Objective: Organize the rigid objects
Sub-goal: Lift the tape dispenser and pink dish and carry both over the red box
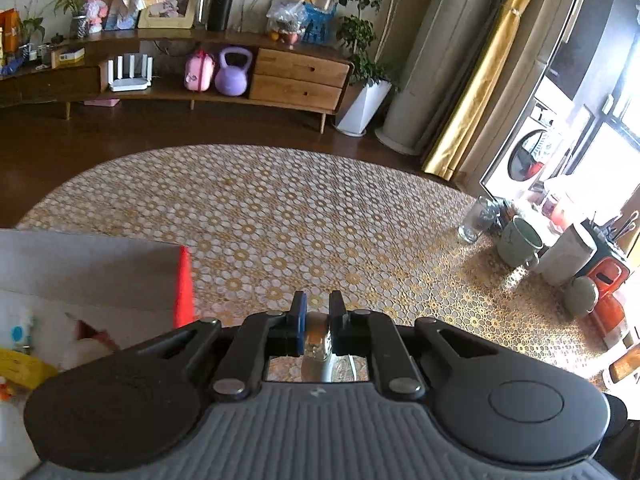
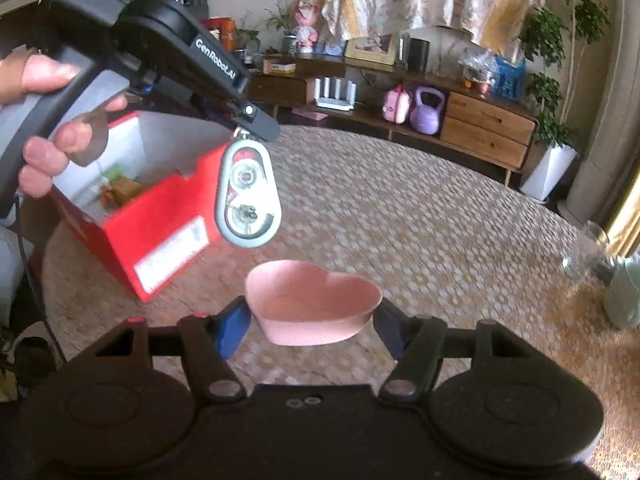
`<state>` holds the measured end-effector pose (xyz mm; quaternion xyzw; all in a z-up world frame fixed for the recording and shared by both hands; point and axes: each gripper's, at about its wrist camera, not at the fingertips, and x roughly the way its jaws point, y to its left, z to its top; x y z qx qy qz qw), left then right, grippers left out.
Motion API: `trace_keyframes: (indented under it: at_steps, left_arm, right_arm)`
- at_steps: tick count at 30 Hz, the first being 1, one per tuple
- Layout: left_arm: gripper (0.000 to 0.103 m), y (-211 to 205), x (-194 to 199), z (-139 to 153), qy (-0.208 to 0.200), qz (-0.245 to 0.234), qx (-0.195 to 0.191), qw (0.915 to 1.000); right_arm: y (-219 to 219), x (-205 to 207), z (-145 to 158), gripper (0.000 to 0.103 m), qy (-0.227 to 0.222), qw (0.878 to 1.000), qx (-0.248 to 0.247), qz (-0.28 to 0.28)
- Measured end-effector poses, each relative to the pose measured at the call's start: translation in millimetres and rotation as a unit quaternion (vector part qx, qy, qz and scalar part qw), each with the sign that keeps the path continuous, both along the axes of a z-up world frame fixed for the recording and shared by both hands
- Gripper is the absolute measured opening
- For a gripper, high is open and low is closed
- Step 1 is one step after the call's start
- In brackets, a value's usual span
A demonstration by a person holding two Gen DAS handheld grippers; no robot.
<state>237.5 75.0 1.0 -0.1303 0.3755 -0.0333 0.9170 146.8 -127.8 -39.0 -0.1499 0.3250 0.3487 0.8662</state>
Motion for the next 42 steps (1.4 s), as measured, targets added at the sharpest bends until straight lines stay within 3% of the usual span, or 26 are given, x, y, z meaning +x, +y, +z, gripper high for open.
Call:
trace_keyframes:
  at_steps: [11, 25, 33, 42]
  left_arm:
    - [0.011, 64, -34, 32, -0.023, 0.028, 0.004, 0.9993]
    - [0.011, 151, -66, 45, -0.037, 0.076, 0.014, 0.9964]
    - [0.011, 193, -69, 29, -0.023, 0.099, 0.012, 0.9947]
    - [0.011, 224, -49, -21, 0.023, 0.105, -0.017, 0.9941]
  right_arm:
    - [71, -26, 39, 0.066, -0.016, 0.998, 0.000, 0.053]
    - [162, -35, 41, 0.066, -0.015, 0.995, -0.006, 0.096]
    - [209, -29, 24, 0.066, 0.015, 0.995, -0.023, 0.097]
    - [236, -10, -7, 0.067, 0.066, 0.995, -0.040, 0.061]
